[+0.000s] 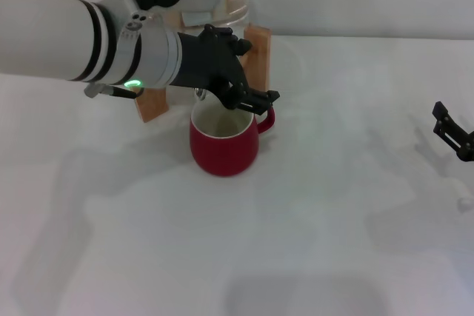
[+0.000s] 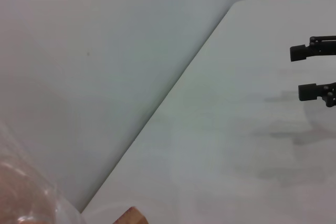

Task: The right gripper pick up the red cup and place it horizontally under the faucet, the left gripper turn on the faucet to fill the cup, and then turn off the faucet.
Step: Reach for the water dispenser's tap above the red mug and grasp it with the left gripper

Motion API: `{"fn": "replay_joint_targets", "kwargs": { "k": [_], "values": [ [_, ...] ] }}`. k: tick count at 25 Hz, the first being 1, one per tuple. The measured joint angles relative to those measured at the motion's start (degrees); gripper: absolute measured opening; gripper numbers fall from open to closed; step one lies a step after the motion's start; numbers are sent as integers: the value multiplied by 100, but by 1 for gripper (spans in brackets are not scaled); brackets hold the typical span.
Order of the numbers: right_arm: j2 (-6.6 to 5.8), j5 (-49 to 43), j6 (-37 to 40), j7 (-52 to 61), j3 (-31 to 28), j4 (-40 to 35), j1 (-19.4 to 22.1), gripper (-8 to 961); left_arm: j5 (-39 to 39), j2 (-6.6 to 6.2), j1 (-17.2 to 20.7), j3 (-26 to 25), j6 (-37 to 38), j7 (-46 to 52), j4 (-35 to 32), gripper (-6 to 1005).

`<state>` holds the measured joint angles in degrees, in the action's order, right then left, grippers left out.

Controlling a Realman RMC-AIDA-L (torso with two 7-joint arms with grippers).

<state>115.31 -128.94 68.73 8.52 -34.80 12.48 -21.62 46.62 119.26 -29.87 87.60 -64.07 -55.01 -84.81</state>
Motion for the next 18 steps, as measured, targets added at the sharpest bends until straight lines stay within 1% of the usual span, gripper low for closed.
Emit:
{"fn": "replay_joint_targets", "kwargs": {
  "k": [8, 18],
  "values": [
    [0, -9, 0, 0, 0, 0, 0, 864, -58, 0, 56, 1, -116, 85, -176, 885],
    [0, -18, -9, 0, 0, 1, 0, 864, -93, 0, 71, -11, -210, 148, -205, 885]
  ]
}}
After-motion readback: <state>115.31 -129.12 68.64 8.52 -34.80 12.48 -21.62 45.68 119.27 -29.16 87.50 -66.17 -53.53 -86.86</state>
